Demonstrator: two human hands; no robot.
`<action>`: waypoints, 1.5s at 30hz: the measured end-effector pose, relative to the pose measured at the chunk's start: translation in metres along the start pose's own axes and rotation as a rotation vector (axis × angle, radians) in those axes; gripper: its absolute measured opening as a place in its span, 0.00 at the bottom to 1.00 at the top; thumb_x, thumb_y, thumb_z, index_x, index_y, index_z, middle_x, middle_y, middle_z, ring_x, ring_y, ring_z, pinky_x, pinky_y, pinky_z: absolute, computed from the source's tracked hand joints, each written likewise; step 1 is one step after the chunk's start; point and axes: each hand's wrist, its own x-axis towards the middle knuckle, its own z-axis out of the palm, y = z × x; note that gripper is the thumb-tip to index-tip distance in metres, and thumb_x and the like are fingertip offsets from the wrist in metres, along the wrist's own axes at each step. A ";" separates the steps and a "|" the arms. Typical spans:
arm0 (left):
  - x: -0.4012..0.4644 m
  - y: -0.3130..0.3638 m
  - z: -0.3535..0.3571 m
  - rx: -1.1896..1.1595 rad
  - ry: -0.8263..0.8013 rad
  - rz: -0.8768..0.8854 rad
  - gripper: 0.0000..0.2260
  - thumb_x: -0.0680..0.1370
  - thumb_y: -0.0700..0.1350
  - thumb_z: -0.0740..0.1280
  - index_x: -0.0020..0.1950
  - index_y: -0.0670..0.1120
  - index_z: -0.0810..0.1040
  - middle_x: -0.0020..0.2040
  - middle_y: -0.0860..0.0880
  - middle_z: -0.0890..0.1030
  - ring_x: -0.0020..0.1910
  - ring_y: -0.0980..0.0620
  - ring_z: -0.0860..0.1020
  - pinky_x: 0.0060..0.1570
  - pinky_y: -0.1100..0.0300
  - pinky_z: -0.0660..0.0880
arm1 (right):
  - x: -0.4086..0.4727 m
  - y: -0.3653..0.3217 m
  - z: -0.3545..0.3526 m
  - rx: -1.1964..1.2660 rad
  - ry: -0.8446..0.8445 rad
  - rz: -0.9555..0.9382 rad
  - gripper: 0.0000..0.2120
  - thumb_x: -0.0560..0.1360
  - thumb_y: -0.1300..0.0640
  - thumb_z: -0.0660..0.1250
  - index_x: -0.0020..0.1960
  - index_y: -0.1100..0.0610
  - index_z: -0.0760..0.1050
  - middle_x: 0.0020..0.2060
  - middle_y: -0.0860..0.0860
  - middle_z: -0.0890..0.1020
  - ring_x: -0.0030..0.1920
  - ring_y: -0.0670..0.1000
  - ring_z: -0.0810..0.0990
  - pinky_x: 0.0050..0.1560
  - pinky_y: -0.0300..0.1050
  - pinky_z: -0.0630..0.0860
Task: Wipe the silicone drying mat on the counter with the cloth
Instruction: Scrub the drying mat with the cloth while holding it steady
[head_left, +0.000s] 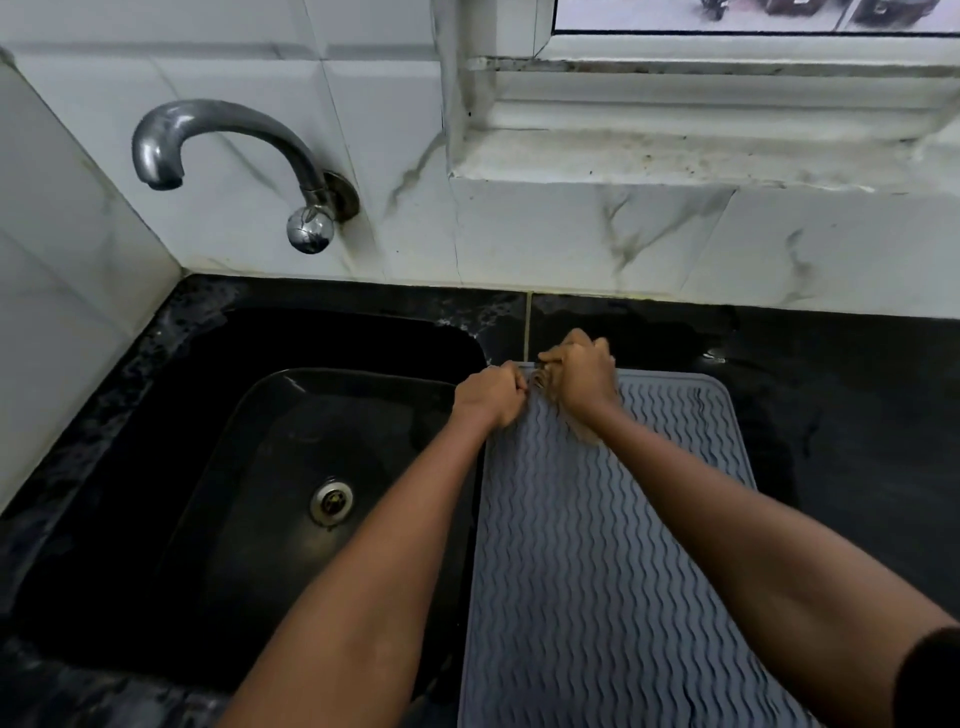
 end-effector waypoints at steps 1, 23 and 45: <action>0.000 0.001 0.000 0.006 -0.004 -0.003 0.11 0.81 0.50 0.57 0.59 0.49 0.74 0.59 0.44 0.79 0.56 0.42 0.77 0.47 0.54 0.70 | 0.003 0.002 0.001 -0.030 -0.023 -0.006 0.10 0.76 0.58 0.66 0.56 0.55 0.79 0.54 0.56 0.75 0.53 0.59 0.70 0.53 0.53 0.72; -0.025 0.000 0.018 -0.067 0.133 -0.025 0.16 0.80 0.47 0.57 0.67 0.47 0.70 0.64 0.40 0.72 0.59 0.36 0.75 0.55 0.48 0.72 | -0.072 -0.010 -0.036 0.082 -0.138 -0.073 0.31 0.75 0.56 0.66 0.74 0.55 0.58 0.71 0.57 0.61 0.67 0.57 0.66 0.67 0.56 0.67; -0.057 0.001 0.031 -0.531 0.222 -0.145 0.15 0.82 0.43 0.56 0.66 0.47 0.75 0.65 0.45 0.77 0.64 0.45 0.75 0.61 0.56 0.70 | -0.077 -0.014 -0.031 0.103 -0.282 0.074 0.18 0.75 0.53 0.67 0.64 0.52 0.72 0.65 0.55 0.71 0.62 0.56 0.68 0.64 0.51 0.67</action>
